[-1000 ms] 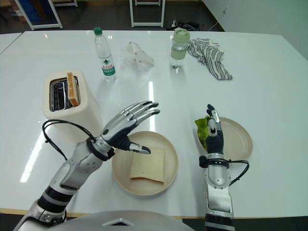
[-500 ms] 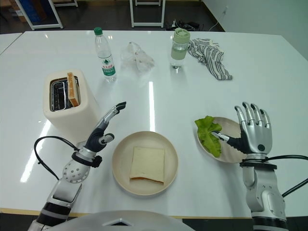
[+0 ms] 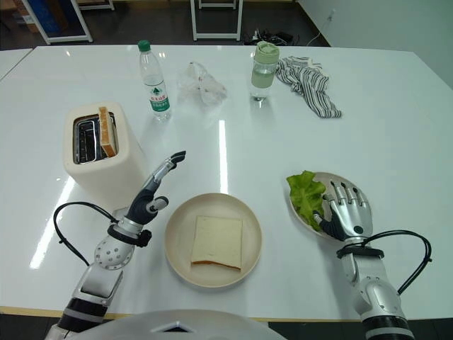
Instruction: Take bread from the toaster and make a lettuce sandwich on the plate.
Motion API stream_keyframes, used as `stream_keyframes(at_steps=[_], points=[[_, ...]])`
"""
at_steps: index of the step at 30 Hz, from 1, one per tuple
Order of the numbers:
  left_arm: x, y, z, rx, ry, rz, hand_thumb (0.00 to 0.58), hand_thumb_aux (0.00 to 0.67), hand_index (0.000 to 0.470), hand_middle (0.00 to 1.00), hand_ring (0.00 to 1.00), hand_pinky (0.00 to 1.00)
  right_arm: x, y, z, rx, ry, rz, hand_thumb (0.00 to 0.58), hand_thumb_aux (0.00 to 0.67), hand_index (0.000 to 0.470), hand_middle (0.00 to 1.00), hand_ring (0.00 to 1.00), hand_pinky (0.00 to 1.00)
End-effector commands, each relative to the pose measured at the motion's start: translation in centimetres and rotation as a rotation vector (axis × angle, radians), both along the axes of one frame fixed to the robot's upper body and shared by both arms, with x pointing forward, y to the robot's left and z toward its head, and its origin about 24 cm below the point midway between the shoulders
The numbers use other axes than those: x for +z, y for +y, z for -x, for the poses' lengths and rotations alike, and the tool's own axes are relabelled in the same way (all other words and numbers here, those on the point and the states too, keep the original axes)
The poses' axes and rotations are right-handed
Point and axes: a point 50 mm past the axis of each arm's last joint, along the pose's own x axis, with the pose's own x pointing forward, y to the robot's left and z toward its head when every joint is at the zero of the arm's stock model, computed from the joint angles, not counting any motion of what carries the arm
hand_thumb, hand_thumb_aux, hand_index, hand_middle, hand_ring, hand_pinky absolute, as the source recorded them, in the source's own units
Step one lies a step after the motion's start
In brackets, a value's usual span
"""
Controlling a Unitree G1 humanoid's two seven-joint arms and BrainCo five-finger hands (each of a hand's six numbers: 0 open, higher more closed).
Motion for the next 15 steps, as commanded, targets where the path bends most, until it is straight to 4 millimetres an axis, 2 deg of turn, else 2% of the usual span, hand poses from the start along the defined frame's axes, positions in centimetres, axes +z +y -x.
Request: stream_keyframes(at_steps=[1,8,15], points=[[-0.5,0.3,-0.1,0.012,0.023,-0.035,0.000,0.000,0.000,0.00,0.00,0.00,-0.6,0.3,0.2,0.006,0.027,-0.022,0.443,0.344,0.241,0.00,0.00,0.00],[-1.1,0.2,0.0,0.017,0.031,-0.064,0.000,0.000,0.000,0.00,0.00,0.00,0.9,0.5,0.2,-0.001,-0.046,-0.034,0.441,0.342,0.240,0.00,0.00,0.00],[-1.3,0.1,0.0,0.017,0.034,-0.079,0.000,0.000,0.000,0.00,0.00,0.00,0.9,0.9,0.3,-0.004,-0.048,-0.056,0.443,0.344,0.241,0.00,0.00,0.00]])
